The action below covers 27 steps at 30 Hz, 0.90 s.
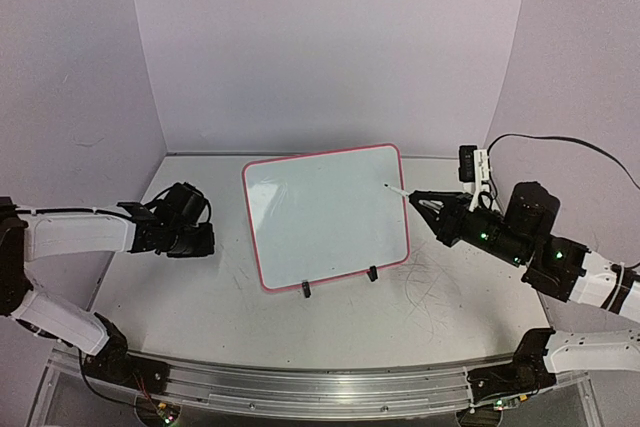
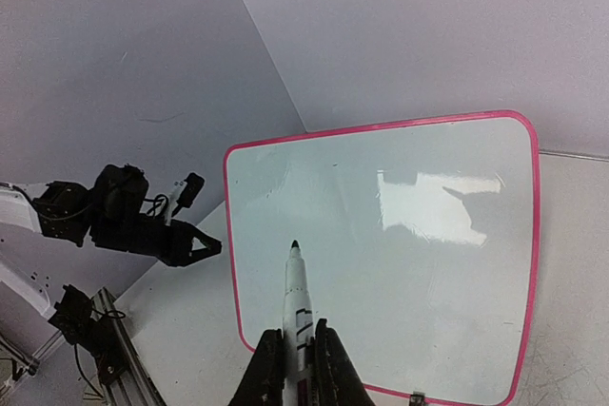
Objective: Write a sentence on the whiteboard
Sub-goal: Place the pen cap at the center of the board.
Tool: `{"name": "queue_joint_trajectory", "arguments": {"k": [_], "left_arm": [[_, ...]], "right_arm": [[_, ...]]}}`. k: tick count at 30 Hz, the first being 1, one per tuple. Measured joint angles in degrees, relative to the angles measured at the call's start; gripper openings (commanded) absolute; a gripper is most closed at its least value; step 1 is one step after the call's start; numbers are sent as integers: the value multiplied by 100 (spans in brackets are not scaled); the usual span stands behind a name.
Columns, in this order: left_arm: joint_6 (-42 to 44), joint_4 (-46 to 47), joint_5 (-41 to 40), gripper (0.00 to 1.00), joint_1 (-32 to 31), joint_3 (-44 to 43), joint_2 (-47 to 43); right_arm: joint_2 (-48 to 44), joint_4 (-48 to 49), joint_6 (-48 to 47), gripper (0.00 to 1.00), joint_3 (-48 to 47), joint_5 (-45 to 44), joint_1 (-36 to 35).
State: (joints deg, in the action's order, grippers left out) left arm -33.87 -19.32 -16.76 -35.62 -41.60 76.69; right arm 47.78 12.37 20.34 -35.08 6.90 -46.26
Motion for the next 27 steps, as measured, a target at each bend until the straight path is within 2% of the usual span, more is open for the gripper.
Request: {"name": "queue_joint_trajectory", "arguments": {"k": [7,14,21,27], "left_arm": [[102,525,214,1,6,79,727],[102,667,368,4,6,45,1507],[177,751,335,14,6,-36,1617],[261,819,325,17,4,-36,1637]], "right_arm": [[-18,-1,40,0,-1,0,0],[-69,1,70,0,-1,1,0],[-78,1,70,0,-1,2,0],[-78,1,72,0,-1,5,0]]}}
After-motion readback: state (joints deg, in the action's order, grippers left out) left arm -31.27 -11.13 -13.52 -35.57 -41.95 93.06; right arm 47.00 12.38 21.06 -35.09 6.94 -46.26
